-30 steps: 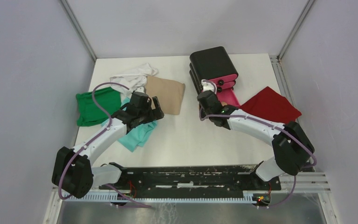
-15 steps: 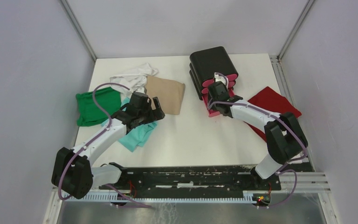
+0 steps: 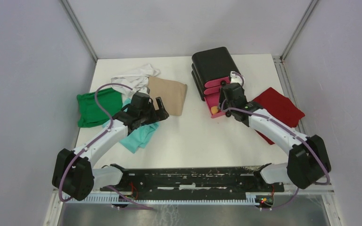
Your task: Organize the makeup
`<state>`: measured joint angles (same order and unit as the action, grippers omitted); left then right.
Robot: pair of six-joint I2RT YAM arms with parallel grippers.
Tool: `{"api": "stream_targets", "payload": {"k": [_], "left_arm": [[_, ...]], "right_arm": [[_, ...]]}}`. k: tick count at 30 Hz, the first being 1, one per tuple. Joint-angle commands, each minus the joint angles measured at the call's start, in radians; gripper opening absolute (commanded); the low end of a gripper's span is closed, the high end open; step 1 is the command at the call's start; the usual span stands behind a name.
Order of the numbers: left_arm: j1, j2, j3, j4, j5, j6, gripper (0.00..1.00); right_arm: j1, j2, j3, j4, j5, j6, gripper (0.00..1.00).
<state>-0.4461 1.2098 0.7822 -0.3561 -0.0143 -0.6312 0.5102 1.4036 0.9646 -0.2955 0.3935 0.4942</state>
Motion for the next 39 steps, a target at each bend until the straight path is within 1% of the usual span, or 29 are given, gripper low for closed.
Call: {"api": "stream_targets", "payload": {"k": [1,5,7,9,14,17,20,23,29,32,39], "left_arm": [[0.006,-0.007,0.047,0.083,0.053,0.017,0.99],[0.002,0.057,0.147,0.122,0.093,-0.004,0.99],[-0.009,0.104,0.217,0.134,0.118,0.008,0.99],[-0.027,0.150,0.291,0.130,0.111,0.023,0.99],[-0.061,0.280,0.477,0.114,0.086,0.011,0.99],[-0.120,0.372,0.580,0.105,0.028,0.002,0.99],[-0.162,0.478,0.701,0.071,-0.014,-0.011,0.99],[-0.170,0.563,0.791,0.066,0.001,-0.042,0.99],[-0.186,0.693,0.933,0.061,-0.014,-0.047,0.99],[-0.186,0.764,1.012,0.029,-0.018,-0.041,0.99],[-0.186,0.843,1.074,0.032,-0.024,-0.045,0.99]], "right_arm": [[-0.030,-0.129,-0.107,-0.006,0.011,-0.025,0.61],[-0.054,-0.190,-0.178,-0.020,0.003,-0.014,0.61],[-0.083,-0.203,-0.212,-0.011,-0.040,0.006,0.60],[-0.114,-0.208,-0.241,0.009,-0.089,0.021,0.61],[-0.156,-0.162,-0.257,0.027,-0.150,0.030,0.61],[-0.179,-0.125,-0.267,0.060,-0.208,0.031,0.66],[-0.191,-0.088,-0.277,0.101,-0.253,0.015,0.67],[-0.195,-0.063,-0.292,0.160,-0.272,-0.018,0.66],[-0.194,-0.091,-0.358,0.315,-0.254,-0.083,0.64],[-0.195,-0.082,-0.360,0.358,-0.224,-0.107,0.64],[-0.194,0.008,-0.318,0.413,-0.229,-0.109,0.62]]}}
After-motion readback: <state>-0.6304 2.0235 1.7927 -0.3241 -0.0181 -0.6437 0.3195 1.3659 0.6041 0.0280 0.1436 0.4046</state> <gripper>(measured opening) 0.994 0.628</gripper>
